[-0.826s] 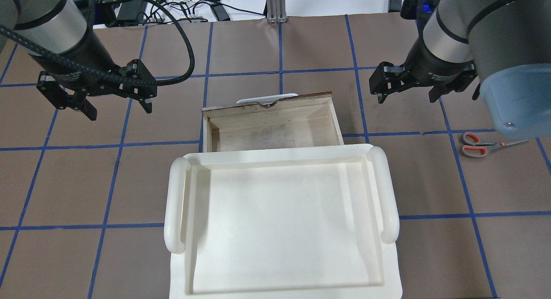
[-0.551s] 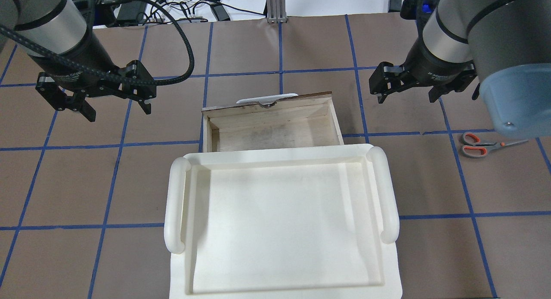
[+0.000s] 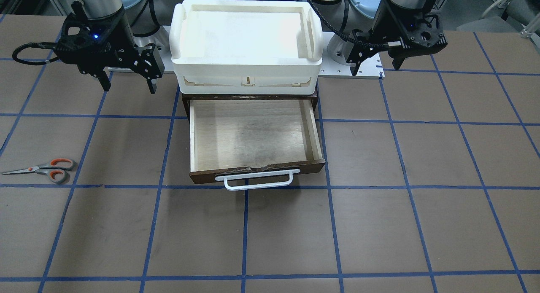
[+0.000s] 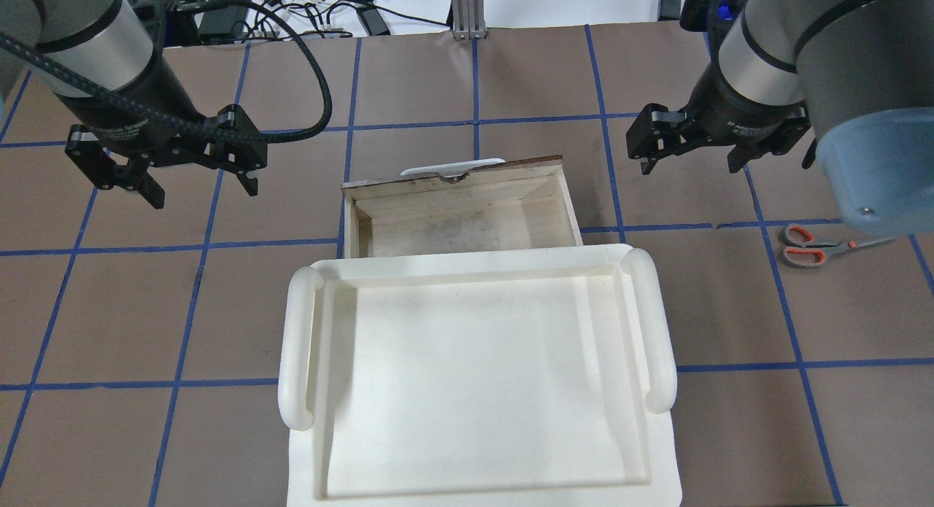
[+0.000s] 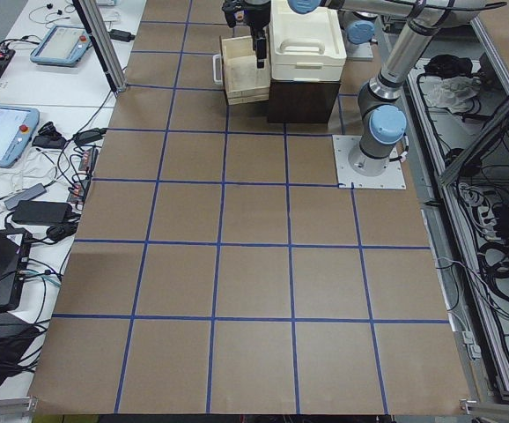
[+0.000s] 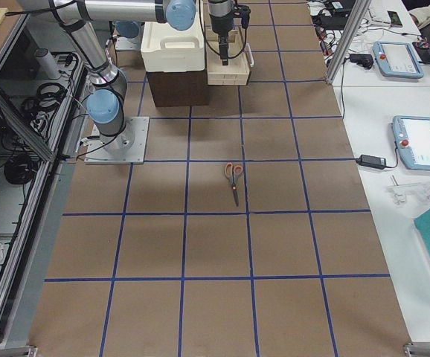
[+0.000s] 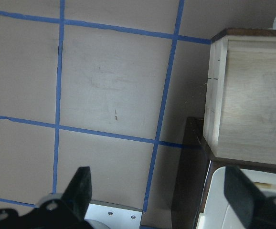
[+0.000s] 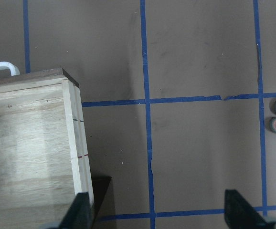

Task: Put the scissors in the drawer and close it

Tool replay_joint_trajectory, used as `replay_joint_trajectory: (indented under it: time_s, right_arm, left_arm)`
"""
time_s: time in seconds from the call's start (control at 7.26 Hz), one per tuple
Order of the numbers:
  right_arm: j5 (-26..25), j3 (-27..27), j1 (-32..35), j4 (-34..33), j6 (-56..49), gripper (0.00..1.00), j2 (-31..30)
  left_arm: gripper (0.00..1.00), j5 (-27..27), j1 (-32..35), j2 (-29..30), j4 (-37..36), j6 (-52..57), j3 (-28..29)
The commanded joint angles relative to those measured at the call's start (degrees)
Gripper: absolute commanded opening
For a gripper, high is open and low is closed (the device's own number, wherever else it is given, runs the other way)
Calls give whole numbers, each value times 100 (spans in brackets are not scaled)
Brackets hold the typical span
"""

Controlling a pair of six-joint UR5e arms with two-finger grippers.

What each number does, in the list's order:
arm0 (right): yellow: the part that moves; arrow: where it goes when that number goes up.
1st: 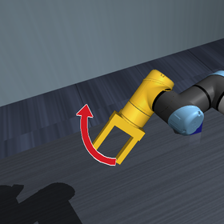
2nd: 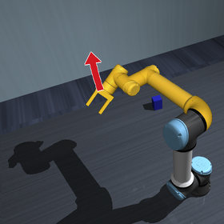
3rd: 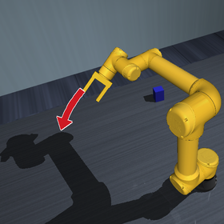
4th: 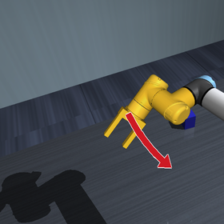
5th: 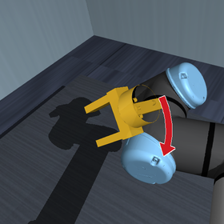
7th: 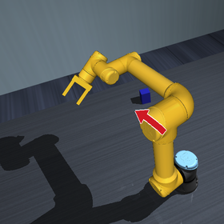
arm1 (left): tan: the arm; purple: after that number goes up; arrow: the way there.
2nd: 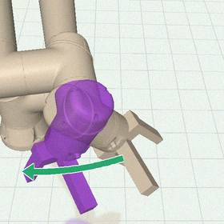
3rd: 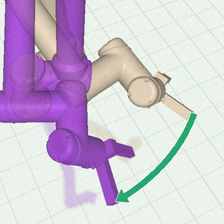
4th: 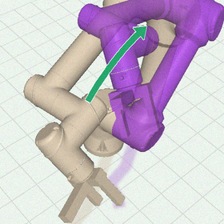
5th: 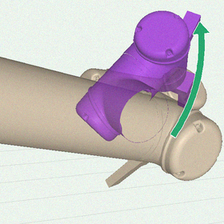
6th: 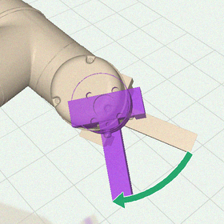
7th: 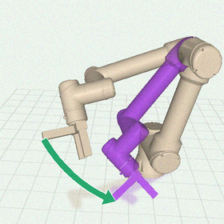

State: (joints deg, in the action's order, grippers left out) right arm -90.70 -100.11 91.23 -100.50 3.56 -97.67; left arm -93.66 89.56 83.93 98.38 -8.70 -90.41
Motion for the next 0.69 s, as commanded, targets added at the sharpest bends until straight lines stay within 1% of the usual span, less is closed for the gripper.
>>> replay_joint_trajectory:
  time_s: [0.0, 0.28, 0.55]
  right_arm:
    - [17, 0, 0, 66, -4, 100, -6]
    - [43, 9, -27, -22, -390, 100, -7]
    - [35, 0, -35, 22, -417, 100, 11]
  left_arm:
    - [100, 6, 0, -25, 198, -383, -3]
    - [100, 6, 0, -17, 208, -439, -3]
    - [100, 6, 0, -17, 243, -439, -3]
